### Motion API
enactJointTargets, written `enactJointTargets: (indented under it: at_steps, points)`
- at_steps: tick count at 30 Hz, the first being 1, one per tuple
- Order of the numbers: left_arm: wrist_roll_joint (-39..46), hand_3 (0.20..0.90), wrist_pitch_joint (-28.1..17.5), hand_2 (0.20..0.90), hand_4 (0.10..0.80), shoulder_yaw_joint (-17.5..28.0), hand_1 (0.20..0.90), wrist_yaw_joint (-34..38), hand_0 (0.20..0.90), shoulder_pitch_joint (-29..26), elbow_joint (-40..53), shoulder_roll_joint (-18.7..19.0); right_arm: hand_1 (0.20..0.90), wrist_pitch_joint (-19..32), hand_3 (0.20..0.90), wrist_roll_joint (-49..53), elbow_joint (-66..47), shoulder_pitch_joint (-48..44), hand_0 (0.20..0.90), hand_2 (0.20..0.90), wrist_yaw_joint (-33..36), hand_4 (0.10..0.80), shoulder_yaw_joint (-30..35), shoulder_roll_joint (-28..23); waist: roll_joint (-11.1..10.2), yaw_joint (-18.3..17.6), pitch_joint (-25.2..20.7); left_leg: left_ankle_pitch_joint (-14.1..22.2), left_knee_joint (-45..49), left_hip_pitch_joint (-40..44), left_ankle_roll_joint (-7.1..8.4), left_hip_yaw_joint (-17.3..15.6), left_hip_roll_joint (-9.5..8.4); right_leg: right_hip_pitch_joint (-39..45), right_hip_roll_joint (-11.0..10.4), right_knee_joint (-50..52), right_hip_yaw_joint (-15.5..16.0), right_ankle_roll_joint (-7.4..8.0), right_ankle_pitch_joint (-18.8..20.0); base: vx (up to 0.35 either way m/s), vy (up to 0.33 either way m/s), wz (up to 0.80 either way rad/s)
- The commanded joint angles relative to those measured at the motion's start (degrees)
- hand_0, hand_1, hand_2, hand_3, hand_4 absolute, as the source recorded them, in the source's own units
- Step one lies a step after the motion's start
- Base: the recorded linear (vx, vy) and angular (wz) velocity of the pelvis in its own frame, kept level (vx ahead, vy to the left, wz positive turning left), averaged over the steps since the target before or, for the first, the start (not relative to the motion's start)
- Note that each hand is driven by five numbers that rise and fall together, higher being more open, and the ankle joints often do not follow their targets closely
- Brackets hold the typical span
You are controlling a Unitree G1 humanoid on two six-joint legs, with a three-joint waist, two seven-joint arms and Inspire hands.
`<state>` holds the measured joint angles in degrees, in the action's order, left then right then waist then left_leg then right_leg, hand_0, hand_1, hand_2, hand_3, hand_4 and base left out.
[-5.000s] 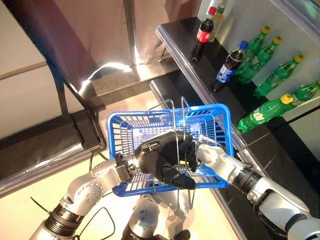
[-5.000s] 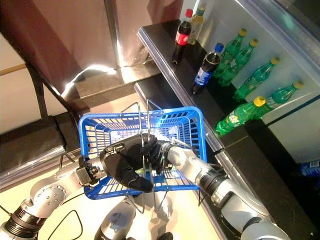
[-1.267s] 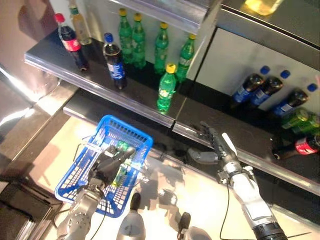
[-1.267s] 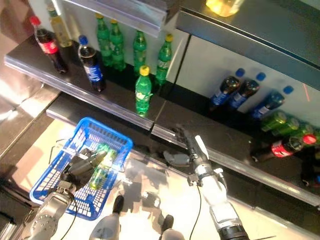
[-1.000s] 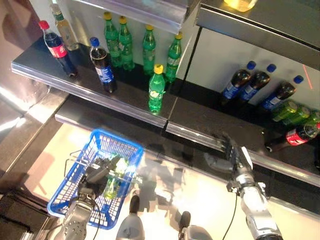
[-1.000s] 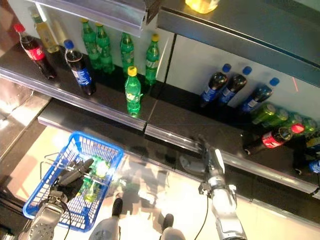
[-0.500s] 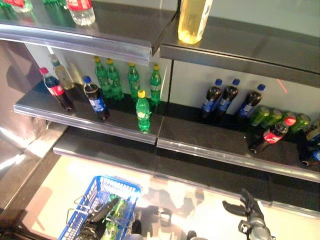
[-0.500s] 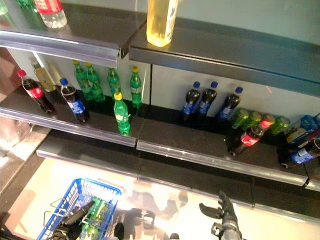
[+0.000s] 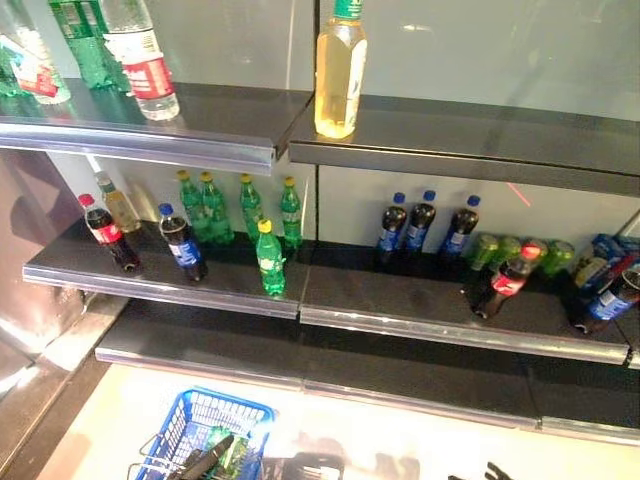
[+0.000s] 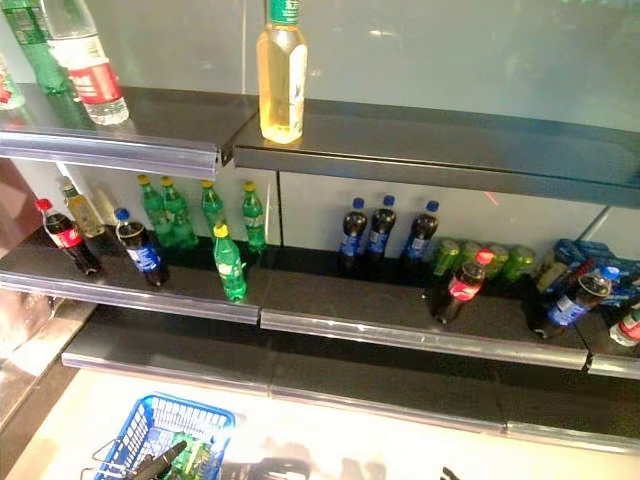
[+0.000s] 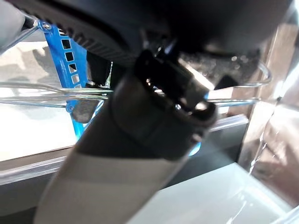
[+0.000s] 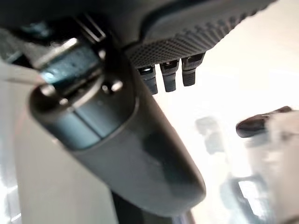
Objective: Pick up the drink and place into the basket.
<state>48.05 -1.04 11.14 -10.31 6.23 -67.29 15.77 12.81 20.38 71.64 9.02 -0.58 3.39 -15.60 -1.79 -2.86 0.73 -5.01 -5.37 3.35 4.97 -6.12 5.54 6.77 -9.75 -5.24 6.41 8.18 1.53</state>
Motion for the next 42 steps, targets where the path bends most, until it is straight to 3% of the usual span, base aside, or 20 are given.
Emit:
enactJointTargets:
  at_steps: [1, 5, 6, 7, 8, 12, 14, 15, 17, 22, 26, 29, 32, 37, 39, 40, 42]
  points:
    - [-4.4, 0.200, -4.4, 0.300, 0.100, -1.3, 0.300, -7.2, 0.300, -5.2, 1.1, 1.6, 0.900, 2.5, 0.900, 1.9, -0.8, -4.3, 0.900, 0.900, -2.0, 0.800, 0.9, -2.9, 2.1, 1.1, 2.2, 6.9, 0.4, 3.8, -1.90, -1.1, -1.61, 0.4, 0.5, 1.0, -0.4, 0.44, 0.9, 0.040, 0.015, -0.21]
    - [-3.4, 0.200, -4.8, 0.300, 0.100, -1.9, 0.300, -8.0, 0.300, -5.4, 1.8, 1.0, 0.900, 1.2, 0.900, 1.1, -2.3, -5.9, 0.900, 0.900, -3.0, 0.800, -0.5, -3.5, 1.4, 1.2, 2.9, 6.5, 1.6, 5.2, -1.27, -1.7, -1.16, 0.3, 0.5, 1.0, -1.4, -0.05, 1.2, 0.033, 0.048, -0.22]
    - [-3.4, 0.200, -4.9, 0.300, 0.100, -1.9, 0.300, -8.7, 0.300, -5.3, 2.2, 0.7, 0.900, 0.7, 0.900, 1.0, -2.9, -6.6, 0.900, 0.900, -3.4, 0.800, -1.0, -4.0, 0.8, 1.9, 3.4, 7.8, 5.0, 4.0, -1.05, 0.9, -1.68, 0.1, 0.3, 1.4, -2.4, -0.35, 1.5, -0.014, 0.138, -0.42]
    - [-3.0, 0.200, -4.8, 0.300, 0.100, -2.1, 0.300, -8.9, 0.300, -5.1, 2.8, 0.2, 0.900, 0.4, 0.900, 1.4, -3.5, -7.8, 0.900, 0.900, -3.5, 0.800, -1.5, -4.8, 0.3, 2.9, 4.3, 10.2, 9.1, 2.7, -1.69, 5.7, -3.54, -0.3, 0.1, 2.7, -4.4, -0.69, 1.3, -0.056, 0.178, -0.65]
    - [-3.4, 0.200, -4.7, 0.300, 0.100, -2.4, 0.300, -9.4, 0.300, -5.1, 3.1, -0.1, 0.900, 0.1, 0.900, 3.0, -3.8, -8.3, 0.900, 0.900, -2.8, 0.800, -1.8, -5.0, 0.1, 3.2, 4.4, 10.8, 10.1, 1.8, -2.11, 7.3, -4.41, -1.1, 0.0, 3.5, -5.3, -0.82, 1.3, -0.078, 0.229, -0.98]
    - [-4.5, 0.200, -3.5, 0.300, 0.100, -5.5, 0.300, -8.8, 0.300, -7.5, 4.2, -1.1, 0.900, 0.7, 0.900, 4.1, -4.2, -8.3, 0.900, 0.900, -2.4, 0.800, 0.1, -4.7, -0.4, 1.4, 5.6, 12.8, 9.1, 2.6, -4.70, 6.6, -6.49, -6.0, -1.6, 4.1, -8.4, 1.79, 4.2, -0.107, 0.252, -1.10]
    - [-4.3, 0.200, -3.5, 0.300, 0.100, -6.6, 0.300, -9.3, 0.300, -8.3, 4.0, -0.7, 0.900, 1.0, 0.900, 4.3, -3.5, -7.7, 0.900, 0.900, -3.2, 0.800, 1.2, -5.0, -0.7, 0.5, 6.1, 13.8, 10.0, 2.4, -4.75, 6.2, -7.95, -8.6, -2.2, 1.2, -9.7, 3.03, 9.1, -0.119, 0.169, -1.41]
    - [-3.5, 0.200, -3.8, 0.300, 0.100, -7.2, 0.300, -9.0, 0.300, -8.4, 3.9, -0.3, 0.900, 0.9, 0.900, 3.7, -3.0, -7.5, 0.900, 0.900, -3.9, 0.800, 1.6, -4.8, -0.8, 0.4, 6.4, 14.3, 10.6, 2.6, -4.31, 5.0, -8.22, -10.6, -2.4, 0.3, -7.4, 3.43, 10.2, -0.090, 0.107, -1.74]
    - [-3.3, 0.200, -3.2, 0.300, 0.100, -6.6, 0.300, -8.2, 0.300, -7.5, 5.8, 0.5, 0.900, 0.6, 0.900, 2.4, -3.1, -6.7, 0.900, 0.900, -4.8, 0.800, 1.9, -4.1, -0.7, 0.6, 7.5, 14.6, 10.2, 4.3, -3.83, 1.4, -7.55, -13.2, -2.7, 0.2, -1.7, 3.68, 10.9, -0.120, 0.060, -1.85]
    - [-3.3, 0.200, -4.7, 0.300, 0.100, -5.9, 0.300, -9.3, 0.300, -7.1, 3.6, 1.5, 0.900, 2.1, 0.900, 2.4, -0.6, -5.4, 0.900, 0.900, -5.8, 0.800, 2.4, -3.3, 0.3, -0.2, 7.1, 12.2, 7.7, 3.8, -5.20, -3.8, -5.74, -12.1, -2.7, 10.4, -2.7, 2.09, 8.1, -0.252, -0.018, -1.08]
    - [-2.4, 0.200, -4.7, 0.300, 0.100, -5.5, 0.300, -9.1, 0.300, -6.6, 3.7, 1.7, 0.900, 2.8, 0.900, 1.2, -0.4, -5.4, 0.900, 0.900, -7.1, 0.800, 1.5, -3.4, 1.2, 0.6, 5.3, 10.1, 2.4, 4.7, -5.39, -8.5, -5.10, -8.6, -3.1, 12.2, 2.0, 1.96, 6.1, -0.216, -0.089, -1.22]
    - [-2.9, 0.200, -4.0, 0.300, 0.100, -5.3, 0.300, -8.0, 0.300, -6.6, 4.7, 1.8, 0.900, 1.3, 0.900, 1.6, -1.0, -6.7, 0.900, 0.900, -6.3, 0.800, 0.2, -2.6, 0.9, 1.9, 3.5, 9.3, 0.4, 4.5, -4.56, -11.7, -4.69, -4.4, -1.3, 7.3, 8.0, 1.76, 3.0, -0.113, -0.262, -1.48]
    - [-3.3, 0.200, -3.5, 0.300, 0.100, -5.5, 0.300, -6.7, 0.300, -7.3, 5.5, 1.7, 0.900, 0.3, 0.900, 1.9, -1.7, -8.2, 0.900, 0.900, -5.5, 0.800, -1.5, -1.7, 0.2, 2.5, 2.8, 8.5, 0.4, 4.4, -3.49, -15.2, -4.04, -1.9, 0.5, 1.0, 10.9, 1.60, 3.3, -0.066, -0.315, -0.82]
    - [-4.5, 0.200, -4.2, 0.300, 0.100, -5.7, 0.300, -6.3, 0.300, -8.2, 5.9, 1.2, 0.900, 0.6, 0.900, 3.9, -2.8, -8.3, 0.900, 0.900, -4.9, 0.800, -3.3, 0.0, -0.2, 1.3, 2.2, 6.6, 0.4, 3.9, -2.46, -17.9, -1.28, -2.5, 4.3, 0.6, 9.5, -0.63, 1.6, -0.053, -0.403, -0.28]
    - [-4.9, 0.200, -4.1, 0.300, 0.100, -6.1, 0.300, -6.2, 0.300, -8.6, 6.7, 0.8, 0.900, 1.0, 0.900, 3.7, -3.4, -7.4, 0.900, 0.900, -4.9, 0.800, -3.6, 0.2, -0.3, 0.2, 2.5, 5.1, 0.6, 3.8, -1.32, -18.2, 0.52, -2.6, 5.9, 1.0, 8.2, -2.00, 0.6, -0.025, -0.345, -0.12]
    - [-4.9, 0.200, -4.1, 0.300, 0.100, -6.1, 0.300, -6.2, 0.300, -8.6, 6.7, 0.8, 0.900, 1.0, 0.900, 3.7, -3.4, -7.4, 0.900, 0.900, -4.9, 0.800, -3.6, 0.2, -0.3, 0.2, 2.5, 5.1, 0.6, 3.9, -1.31, -18.1, 0.52, -2.6, 5.9, 1.0, 8.3, -2.01, 0.6, -0.031, -0.345, -0.10]
    - [-4.8, 0.200, -4.2, 0.300, 0.100, -6.4, 0.300, -4.8, 0.300, -8.9, 7.7, -0.6, 0.900, 0.8, 0.900, 1.8, -4.4, -7.0, 0.900, 0.900, -4.9, 0.800, -4.1, -0.3, -1.0, 0.0, 3.6, 3.5, 8.3, 1.0, 0.77, -17.2, 3.38, -1.9, 6.3, 1.3, 8.4, -3.56, 0.2, -0.033, -0.352, -0.11]
